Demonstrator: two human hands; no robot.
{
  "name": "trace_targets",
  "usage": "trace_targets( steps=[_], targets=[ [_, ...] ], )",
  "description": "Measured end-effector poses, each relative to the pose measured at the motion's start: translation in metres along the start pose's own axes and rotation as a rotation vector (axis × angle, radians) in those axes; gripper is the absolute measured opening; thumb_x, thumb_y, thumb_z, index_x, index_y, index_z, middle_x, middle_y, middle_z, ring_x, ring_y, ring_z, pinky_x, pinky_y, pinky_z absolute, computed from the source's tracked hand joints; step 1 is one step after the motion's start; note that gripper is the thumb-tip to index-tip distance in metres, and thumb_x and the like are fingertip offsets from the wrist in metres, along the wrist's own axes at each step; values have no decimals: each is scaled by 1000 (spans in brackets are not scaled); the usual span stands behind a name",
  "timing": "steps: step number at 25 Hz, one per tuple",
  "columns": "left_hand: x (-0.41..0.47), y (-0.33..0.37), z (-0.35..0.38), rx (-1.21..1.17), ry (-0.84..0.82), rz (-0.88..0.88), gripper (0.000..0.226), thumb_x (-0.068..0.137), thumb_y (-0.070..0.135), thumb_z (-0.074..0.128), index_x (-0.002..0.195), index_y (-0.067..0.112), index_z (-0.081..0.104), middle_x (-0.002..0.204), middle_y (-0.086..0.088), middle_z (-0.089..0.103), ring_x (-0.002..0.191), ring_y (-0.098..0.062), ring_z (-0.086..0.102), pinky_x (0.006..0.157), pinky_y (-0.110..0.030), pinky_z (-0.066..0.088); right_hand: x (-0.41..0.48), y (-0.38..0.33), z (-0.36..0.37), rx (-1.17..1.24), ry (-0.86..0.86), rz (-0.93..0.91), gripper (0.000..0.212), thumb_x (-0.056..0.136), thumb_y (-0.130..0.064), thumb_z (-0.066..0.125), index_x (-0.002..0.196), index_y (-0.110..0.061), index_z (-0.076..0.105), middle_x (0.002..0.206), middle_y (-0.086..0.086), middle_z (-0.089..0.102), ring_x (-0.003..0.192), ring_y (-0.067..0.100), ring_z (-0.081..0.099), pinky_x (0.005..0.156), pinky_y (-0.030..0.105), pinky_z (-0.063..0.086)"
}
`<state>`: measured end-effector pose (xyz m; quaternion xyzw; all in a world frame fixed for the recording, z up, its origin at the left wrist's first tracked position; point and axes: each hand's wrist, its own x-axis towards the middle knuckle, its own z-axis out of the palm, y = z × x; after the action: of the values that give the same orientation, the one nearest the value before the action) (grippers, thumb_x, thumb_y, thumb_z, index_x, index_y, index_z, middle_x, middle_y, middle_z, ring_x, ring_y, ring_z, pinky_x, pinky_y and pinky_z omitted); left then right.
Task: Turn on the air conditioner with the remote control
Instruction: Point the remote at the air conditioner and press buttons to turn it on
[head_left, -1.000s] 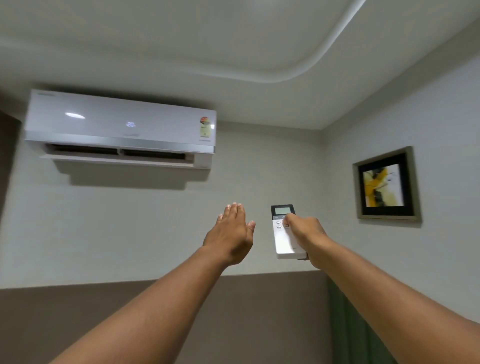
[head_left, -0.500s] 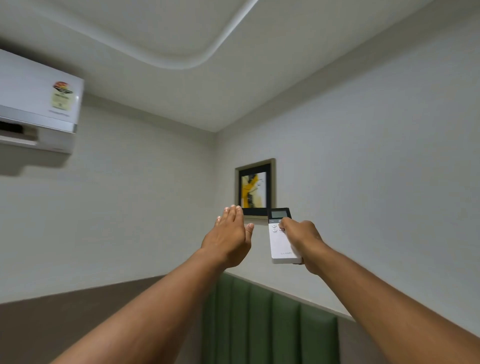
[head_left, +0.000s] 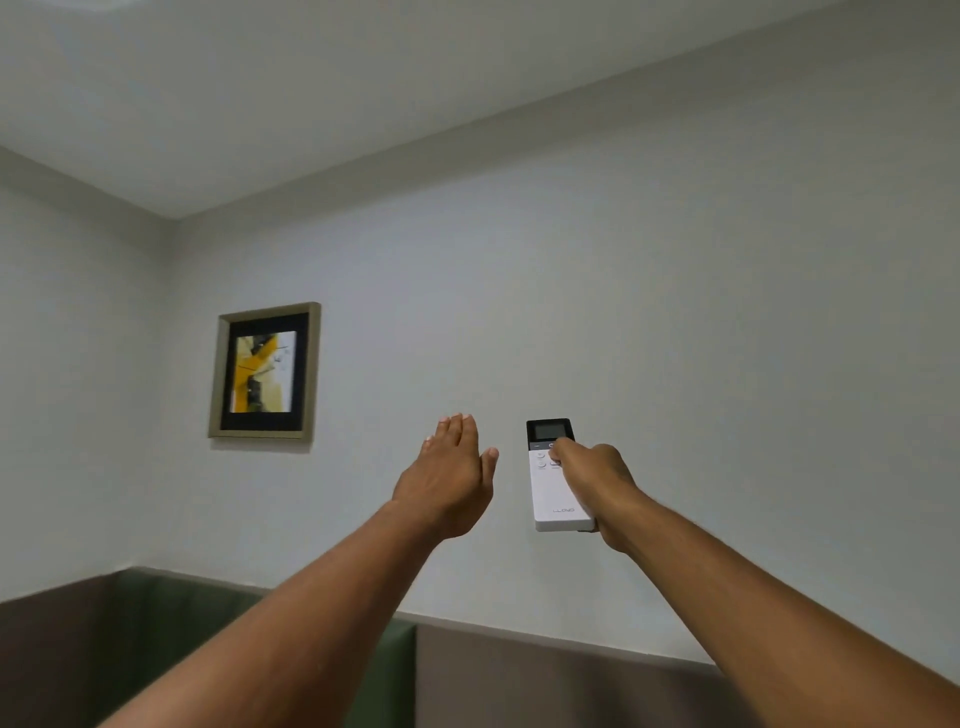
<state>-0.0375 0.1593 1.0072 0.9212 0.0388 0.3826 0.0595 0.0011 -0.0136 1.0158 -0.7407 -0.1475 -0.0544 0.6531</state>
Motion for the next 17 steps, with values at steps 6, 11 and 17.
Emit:
trace_targets(
  steps=[6, 11, 17],
  targets=[
    [22, 80, 40, -259, -81, 146, 63, 101, 46, 18, 150, 6, 18, 160, -10, 20, 147, -25, 16, 116, -37, 17, -1, 18, -73, -57, 217, 39, 20, 91, -28, 49, 85, -14, 63, 78, 7, 72, 61, 23, 68, 50, 23, 45],
    [22, 130, 73, -862, -299, -5, 32, 97, 30, 38, 77, 9, 52, 79, -8, 59, 73, -22, 55, 68, -34, 45, 1, 49, -95, -112, 323, 87, 24, 96, -26, 49, 104, -11, 66, 90, 12, 74, 69, 26, 70, 52, 24, 45],
    [4, 137, 137, -1166, -515, -217, 25, 89, 1, 46, 72, 11, 61, 84, -15, 71, 64, -22, 72, 50, -28, 56, 14, 117, -87, -172, 362, 135, 20, 95, -25, 50, 107, -15, 61, 95, 11, 72, 77, 28, 71, 56, 30, 55]
  ],
)
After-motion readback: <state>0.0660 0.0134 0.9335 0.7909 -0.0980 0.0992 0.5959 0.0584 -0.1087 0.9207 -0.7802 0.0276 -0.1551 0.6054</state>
